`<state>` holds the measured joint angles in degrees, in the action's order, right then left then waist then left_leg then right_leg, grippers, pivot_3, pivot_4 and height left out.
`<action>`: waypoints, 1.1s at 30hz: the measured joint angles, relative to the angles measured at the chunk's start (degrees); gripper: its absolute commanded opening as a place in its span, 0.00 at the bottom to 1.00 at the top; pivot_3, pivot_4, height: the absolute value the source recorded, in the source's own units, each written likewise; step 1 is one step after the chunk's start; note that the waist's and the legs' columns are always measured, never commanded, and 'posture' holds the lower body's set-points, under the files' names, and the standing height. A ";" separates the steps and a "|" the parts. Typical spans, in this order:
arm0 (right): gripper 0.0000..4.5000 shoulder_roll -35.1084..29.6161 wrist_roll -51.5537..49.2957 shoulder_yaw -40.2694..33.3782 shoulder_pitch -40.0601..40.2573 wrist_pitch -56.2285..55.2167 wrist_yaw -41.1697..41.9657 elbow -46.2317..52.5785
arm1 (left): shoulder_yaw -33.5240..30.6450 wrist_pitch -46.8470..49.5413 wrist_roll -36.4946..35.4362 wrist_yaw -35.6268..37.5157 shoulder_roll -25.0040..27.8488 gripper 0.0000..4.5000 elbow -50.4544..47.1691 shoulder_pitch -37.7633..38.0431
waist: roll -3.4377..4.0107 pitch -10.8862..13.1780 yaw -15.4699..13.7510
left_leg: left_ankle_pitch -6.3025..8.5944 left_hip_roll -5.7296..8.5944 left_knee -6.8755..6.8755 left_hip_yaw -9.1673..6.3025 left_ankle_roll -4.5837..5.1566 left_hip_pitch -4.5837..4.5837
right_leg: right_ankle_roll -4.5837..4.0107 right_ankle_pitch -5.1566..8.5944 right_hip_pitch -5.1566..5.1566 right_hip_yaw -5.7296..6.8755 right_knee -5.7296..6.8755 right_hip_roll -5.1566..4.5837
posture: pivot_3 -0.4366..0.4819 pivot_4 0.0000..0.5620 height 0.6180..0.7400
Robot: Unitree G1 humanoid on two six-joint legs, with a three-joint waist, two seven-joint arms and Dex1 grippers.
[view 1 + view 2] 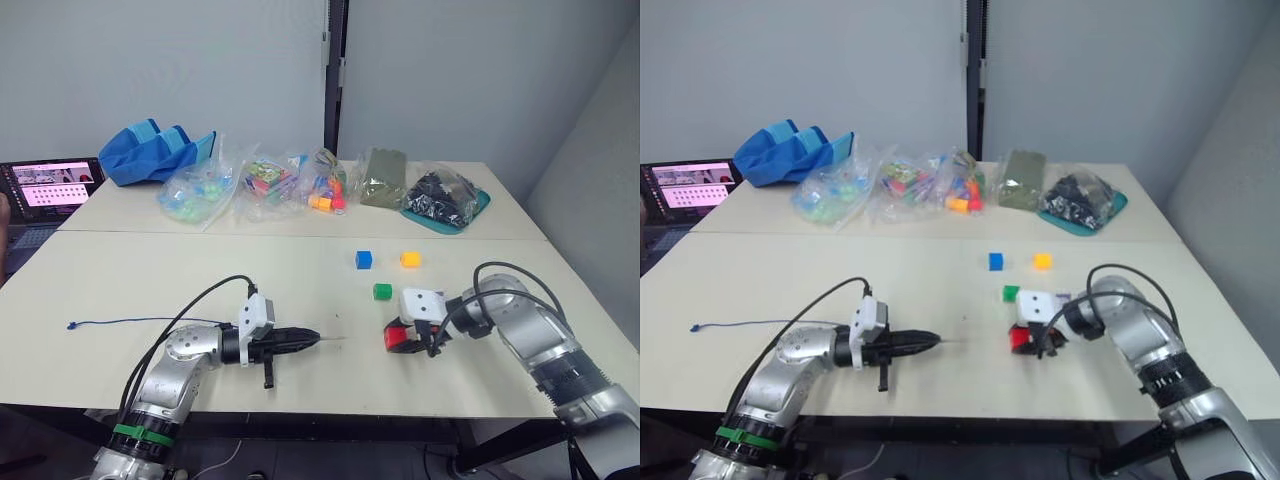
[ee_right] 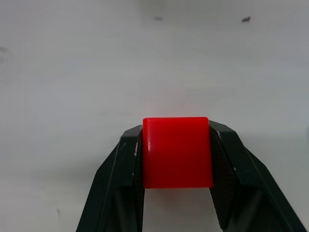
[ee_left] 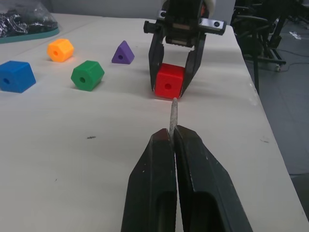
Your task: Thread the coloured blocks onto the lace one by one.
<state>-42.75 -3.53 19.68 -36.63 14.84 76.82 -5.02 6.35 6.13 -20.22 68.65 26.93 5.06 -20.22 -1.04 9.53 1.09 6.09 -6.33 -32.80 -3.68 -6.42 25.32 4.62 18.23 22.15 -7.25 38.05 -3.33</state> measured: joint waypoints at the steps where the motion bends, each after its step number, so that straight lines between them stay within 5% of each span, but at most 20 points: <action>1: 0.27 0.79 -0.19 -0.12 0.55 2.03 -0.62 2.32 | 0.20 -0.19 0.29 0.11 0.14 0.00 0.24 -0.02 | 0.00 0.00 0.01 | 0.00 0.00 0.00 0.00 0.00 0.00 | 0.00 0.00 0.00 0.01 0.00 0.00 | 0.48 0.27 1.00; 12: 0.27 6.86 -1.29 0.29 3.83 15.19 -8.29 8.82 | 2.10 -2.08 2.92 0.63 0.57 0.00 2.67 -0.31 | 0.00 0.00 -0.36 | 0.00 0.01 -0.02 0.00 -0.01 0.00 | 0.00 0.00 0.00 0.02 0.01 0.00 | 0.48 0.27 1.00; 33: 0.27 7.01 -2.27 0.28 4.27 17.46 -9.47 10.10 | 3.36 -2.27 4.34 -0.12 -2.69 0.00 6.40 -4.86 | 0.00 0.00 -0.26 | 0.00 0.01 -0.01 0.00 0.00 -0.01 | 0.00 0.00 0.00 0.02 0.01 0.00 | 0.48 0.27 1.00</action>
<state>-35.74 -5.80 19.96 -32.36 32.30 67.35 5.08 9.71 3.86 -15.88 68.53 24.24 11.47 -25.08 -1.05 9.52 0.83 6.09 -6.32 -32.81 -3.68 -6.42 25.31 4.62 18.24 22.15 -7.23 38.06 -3.33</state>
